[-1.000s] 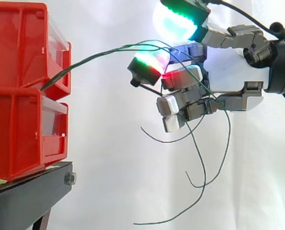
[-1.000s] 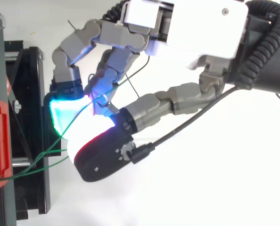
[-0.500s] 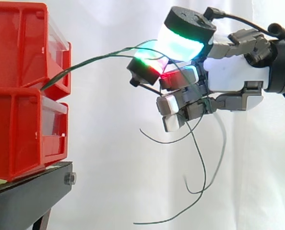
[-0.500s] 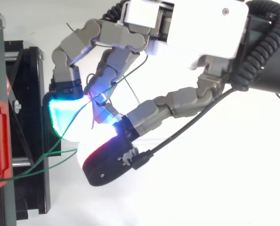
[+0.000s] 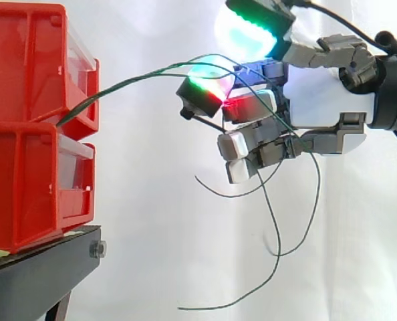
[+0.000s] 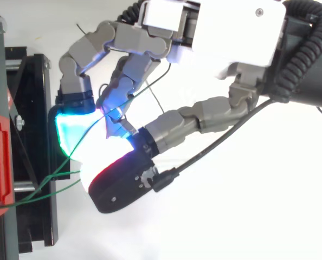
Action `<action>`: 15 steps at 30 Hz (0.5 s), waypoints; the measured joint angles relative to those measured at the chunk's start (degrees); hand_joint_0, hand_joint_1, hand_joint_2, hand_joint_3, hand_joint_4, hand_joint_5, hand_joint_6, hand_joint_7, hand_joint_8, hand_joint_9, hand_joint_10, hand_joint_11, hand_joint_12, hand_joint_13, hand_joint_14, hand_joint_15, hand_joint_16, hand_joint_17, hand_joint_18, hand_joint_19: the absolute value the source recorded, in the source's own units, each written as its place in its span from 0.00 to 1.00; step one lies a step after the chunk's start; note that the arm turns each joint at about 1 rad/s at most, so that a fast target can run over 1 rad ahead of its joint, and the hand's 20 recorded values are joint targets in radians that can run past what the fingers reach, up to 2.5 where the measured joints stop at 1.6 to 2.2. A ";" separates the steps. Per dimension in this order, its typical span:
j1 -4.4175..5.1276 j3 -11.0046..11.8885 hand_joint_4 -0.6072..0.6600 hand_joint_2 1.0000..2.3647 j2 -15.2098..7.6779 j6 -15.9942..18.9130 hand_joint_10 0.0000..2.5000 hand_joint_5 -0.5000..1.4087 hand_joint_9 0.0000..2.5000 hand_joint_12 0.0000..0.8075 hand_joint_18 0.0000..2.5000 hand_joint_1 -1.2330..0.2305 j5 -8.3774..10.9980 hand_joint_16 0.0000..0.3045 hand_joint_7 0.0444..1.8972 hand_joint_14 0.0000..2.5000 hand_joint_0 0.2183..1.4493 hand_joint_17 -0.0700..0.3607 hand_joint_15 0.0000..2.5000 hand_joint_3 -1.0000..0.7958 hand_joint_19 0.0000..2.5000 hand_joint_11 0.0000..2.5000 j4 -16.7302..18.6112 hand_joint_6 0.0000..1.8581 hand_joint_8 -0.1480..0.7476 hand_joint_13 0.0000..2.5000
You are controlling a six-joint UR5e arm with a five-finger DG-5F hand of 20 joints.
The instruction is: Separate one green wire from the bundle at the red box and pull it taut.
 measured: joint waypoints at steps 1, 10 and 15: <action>0.00 0.00 0.54 0.00 0.00 0.00 0.01 0.18 0.49 0.50 0.31 0.45 0.00 0.19 0.50 0.01 0.21 0.47 0.33 0.28 0.29 0.55 0.03 0.47 0.41 0.39; -0.02 0.00 0.52 0.01 0.01 -0.03 0.01 0.19 0.51 0.47 0.30 0.55 0.00 0.17 0.56 0.01 0.32 0.44 0.34 0.32 0.30 0.56 0.10 0.46 0.40 0.40; -0.02 0.00 0.54 0.01 0.00 -0.04 0.01 0.19 0.50 0.48 0.30 0.48 0.04 0.18 0.60 0.01 0.31 0.44 0.34 0.40 0.30 0.56 0.15 0.46 0.43 0.40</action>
